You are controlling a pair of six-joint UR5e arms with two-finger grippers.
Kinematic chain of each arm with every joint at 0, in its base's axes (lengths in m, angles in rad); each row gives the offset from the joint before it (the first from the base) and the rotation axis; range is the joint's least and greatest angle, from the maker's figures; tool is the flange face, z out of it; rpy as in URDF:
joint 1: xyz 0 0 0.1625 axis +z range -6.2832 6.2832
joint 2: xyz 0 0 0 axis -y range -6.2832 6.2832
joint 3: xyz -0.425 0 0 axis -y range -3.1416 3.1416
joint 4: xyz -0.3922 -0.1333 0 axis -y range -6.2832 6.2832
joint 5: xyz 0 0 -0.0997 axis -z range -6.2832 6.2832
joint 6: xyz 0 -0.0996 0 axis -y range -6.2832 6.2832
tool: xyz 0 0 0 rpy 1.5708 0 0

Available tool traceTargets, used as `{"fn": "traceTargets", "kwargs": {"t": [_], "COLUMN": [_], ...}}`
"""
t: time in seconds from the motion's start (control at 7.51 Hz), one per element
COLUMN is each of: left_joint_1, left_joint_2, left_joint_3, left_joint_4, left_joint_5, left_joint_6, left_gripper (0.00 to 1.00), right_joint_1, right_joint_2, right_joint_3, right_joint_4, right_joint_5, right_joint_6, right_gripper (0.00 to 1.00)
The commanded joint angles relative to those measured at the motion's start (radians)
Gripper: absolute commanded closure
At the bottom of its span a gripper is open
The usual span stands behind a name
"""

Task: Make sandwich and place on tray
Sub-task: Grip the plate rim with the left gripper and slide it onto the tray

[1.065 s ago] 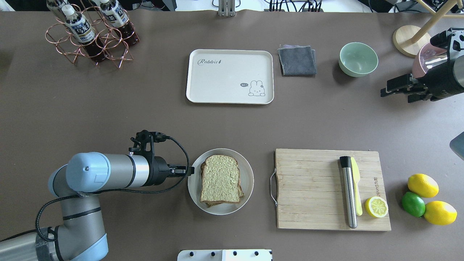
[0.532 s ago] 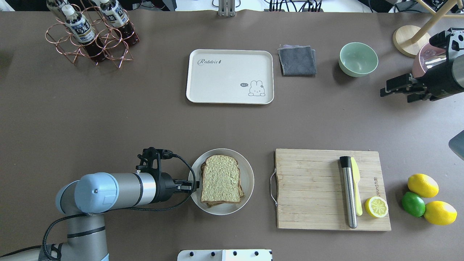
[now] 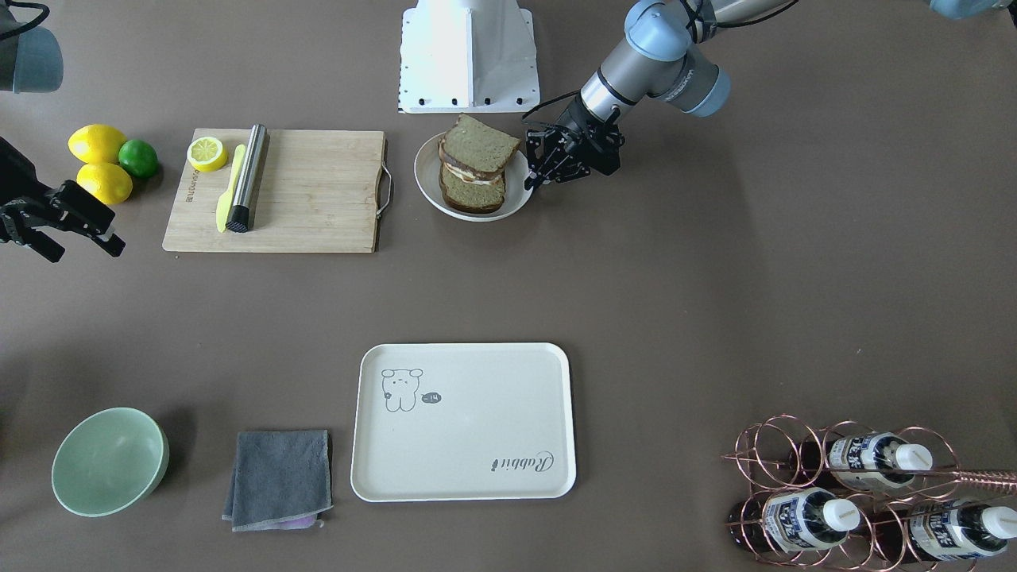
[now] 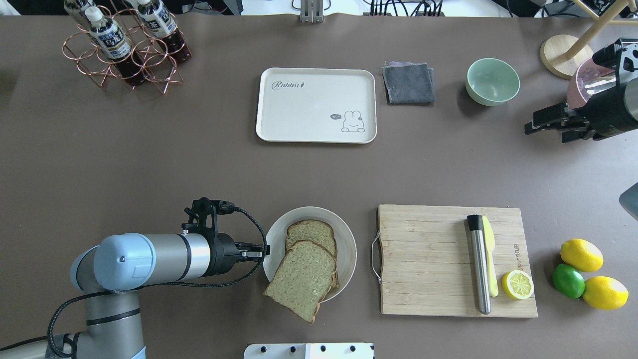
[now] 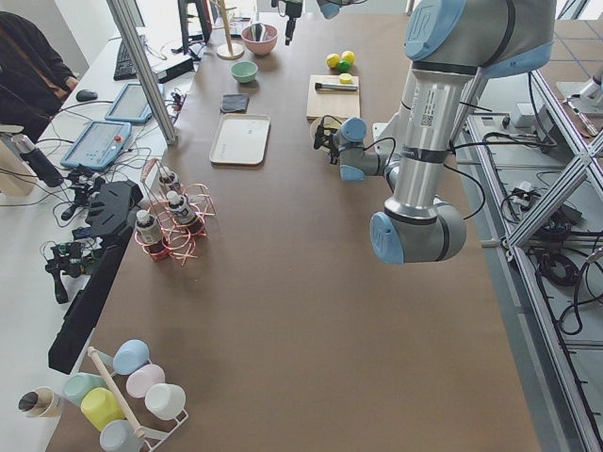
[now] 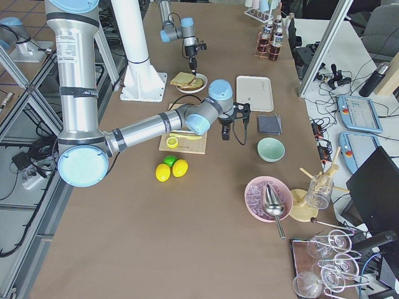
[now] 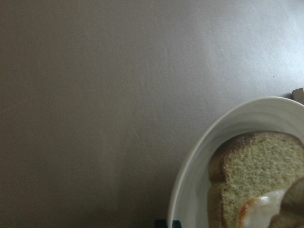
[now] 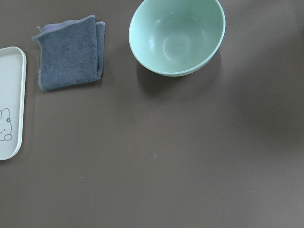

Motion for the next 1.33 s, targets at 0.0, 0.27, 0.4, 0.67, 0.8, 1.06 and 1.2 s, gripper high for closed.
{"fn": "traceTargets", "kwargs": {"t": [0.0,0.27,0.4,0.67,0.8,1.06,1.2], "left_joint_1": [-0.031,-0.043,-0.053,-0.121,-0.128,-0.157,-0.165], "left_joint_2": [-0.003,-0.011,-0.026,-0.113,-0.132,-0.158,-0.173], "left_joint_3": [-0.024,-0.024,-0.024,-0.037,-0.037,-0.037,-0.034], "left_joint_4": [0.036,0.085,0.121,0.302,0.327,0.327,0.333], "left_joint_5": [-0.039,-0.039,-0.039,-0.119,-0.119,-0.119,-0.119], "left_joint_6": [-0.004,-0.004,-0.030,-0.146,-0.194,-0.373,-0.445], "left_gripper": [1.00,1.00,1.00,1.00,1.00,1.00,1.00], "right_joint_1": [0.000,0.000,0.000,0.000,0.000,0.000,0.000], "right_joint_2": [-0.002,-0.004,-0.004,-0.004,-0.004,-0.002,-0.001], "right_joint_3": [-0.002,-0.003,-0.003,-0.003,-0.003,-0.005,-0.003], "right_joint_4": [0.000,0.003,0.003,0.003,0.003,0.002,0.002], "right_joint_5": [0.000,0.000,0.000,-0.001,-0.001,-0.007,-0.009], "right_joint_6": [0.000,0.000,0.000,0.000,0.000,0.000,0.000], "right_gripper": [0.01,0.01,0.01,0.01,0.01,0.01,0.01]}}
